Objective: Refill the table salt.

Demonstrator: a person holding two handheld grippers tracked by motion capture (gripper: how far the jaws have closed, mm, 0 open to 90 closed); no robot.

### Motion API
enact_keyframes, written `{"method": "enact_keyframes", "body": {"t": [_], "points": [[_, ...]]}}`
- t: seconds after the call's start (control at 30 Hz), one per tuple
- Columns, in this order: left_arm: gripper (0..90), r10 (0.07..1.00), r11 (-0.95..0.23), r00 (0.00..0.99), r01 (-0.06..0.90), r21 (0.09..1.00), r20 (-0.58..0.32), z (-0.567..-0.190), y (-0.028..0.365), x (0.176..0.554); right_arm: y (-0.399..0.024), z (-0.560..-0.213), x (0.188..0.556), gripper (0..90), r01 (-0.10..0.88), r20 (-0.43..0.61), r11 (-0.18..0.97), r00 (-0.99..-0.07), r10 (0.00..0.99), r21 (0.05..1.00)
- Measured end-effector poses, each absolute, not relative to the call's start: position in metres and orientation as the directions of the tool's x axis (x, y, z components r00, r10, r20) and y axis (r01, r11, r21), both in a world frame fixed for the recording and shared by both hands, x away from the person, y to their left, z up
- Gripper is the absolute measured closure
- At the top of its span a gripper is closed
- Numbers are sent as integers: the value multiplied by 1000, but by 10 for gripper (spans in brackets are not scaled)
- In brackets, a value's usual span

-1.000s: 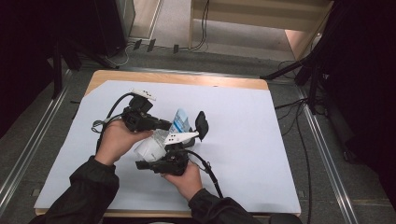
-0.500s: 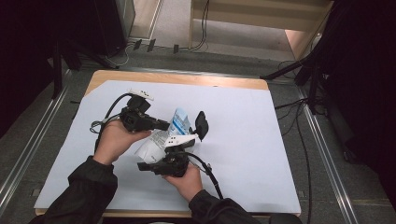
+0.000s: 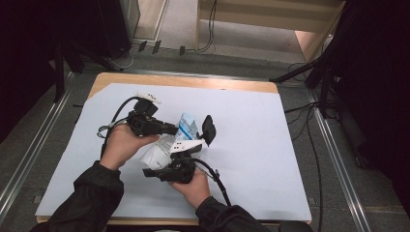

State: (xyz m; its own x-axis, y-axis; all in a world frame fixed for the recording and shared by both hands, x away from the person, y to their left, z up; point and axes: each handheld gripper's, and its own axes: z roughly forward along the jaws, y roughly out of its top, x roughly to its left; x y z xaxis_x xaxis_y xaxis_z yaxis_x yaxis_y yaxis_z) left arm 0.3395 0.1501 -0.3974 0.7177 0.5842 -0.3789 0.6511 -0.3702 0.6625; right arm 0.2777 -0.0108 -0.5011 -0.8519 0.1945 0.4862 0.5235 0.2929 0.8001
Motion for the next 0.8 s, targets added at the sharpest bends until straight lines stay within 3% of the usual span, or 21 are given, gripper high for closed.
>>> {"method": "enact_keyframes", "body": {"t": [0.13,0.8], "points": [[898,579,-380,725,646,663,-374,-396,150,338,-10,-502,277,674,523,485,293,-852,197,800],[900,560,-389,739,634,668,-375,-393,155,335,-9,-506,273,654,496,443,306,-867,229,813]]}}
